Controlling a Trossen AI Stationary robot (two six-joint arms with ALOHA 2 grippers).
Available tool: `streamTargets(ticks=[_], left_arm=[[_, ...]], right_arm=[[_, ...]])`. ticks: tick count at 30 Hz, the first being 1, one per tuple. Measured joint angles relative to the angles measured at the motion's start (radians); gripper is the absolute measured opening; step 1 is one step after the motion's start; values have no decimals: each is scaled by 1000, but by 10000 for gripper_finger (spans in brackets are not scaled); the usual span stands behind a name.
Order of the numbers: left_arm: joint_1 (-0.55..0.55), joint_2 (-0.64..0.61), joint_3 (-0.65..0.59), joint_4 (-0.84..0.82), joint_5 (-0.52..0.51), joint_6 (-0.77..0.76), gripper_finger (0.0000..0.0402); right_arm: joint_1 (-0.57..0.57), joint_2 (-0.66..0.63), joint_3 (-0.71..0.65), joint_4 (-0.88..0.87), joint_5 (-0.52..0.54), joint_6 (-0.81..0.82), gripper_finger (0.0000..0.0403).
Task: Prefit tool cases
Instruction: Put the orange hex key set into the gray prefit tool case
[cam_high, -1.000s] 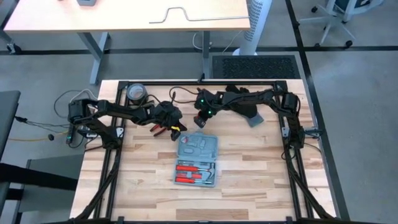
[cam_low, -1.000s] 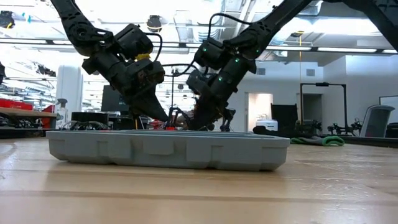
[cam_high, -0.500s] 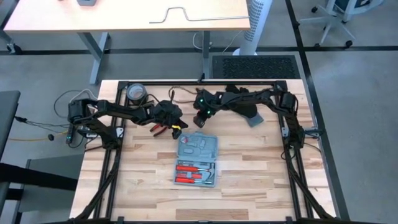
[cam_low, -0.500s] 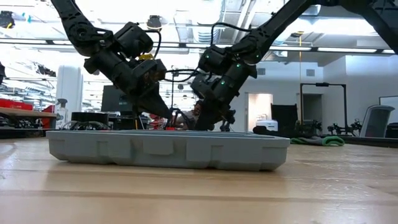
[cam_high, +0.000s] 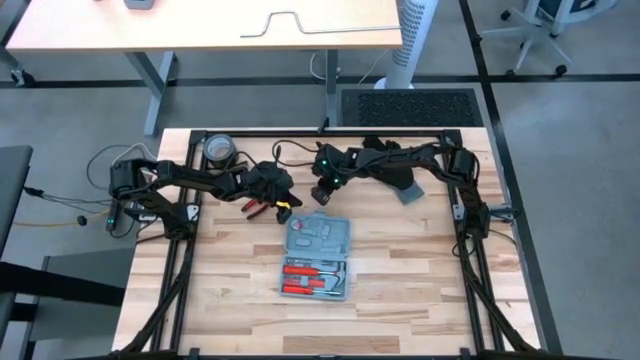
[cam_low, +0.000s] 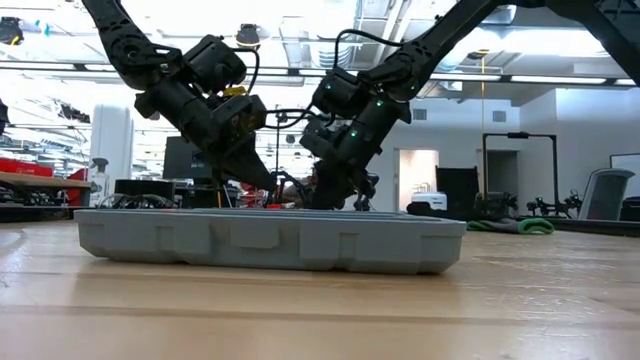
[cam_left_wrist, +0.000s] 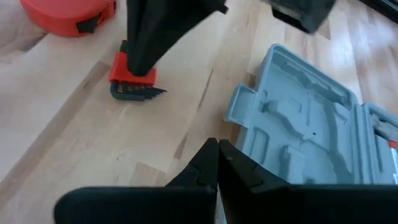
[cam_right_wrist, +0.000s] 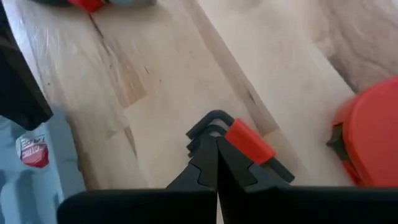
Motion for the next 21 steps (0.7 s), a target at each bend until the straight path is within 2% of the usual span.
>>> streamTargets(ticks=[4,7,12,17,21], left_arm=[[0,0,0,0,39,-6,0],[0,0,0,0,79,-6,0],[0,0,0,7,82,-7,0],[0,0,12,33,46,-10,0],[2,22,89,7,2,24,0]], right_arm=[[5,-1,5,-30,-44,7,0],[14,-1,23,-53,-124,7,0],[20,-1,69,-48,-220,22,0],[15,-8,80,-49,-218,53,0],[9,-91,43,-38,-149,56,0]])
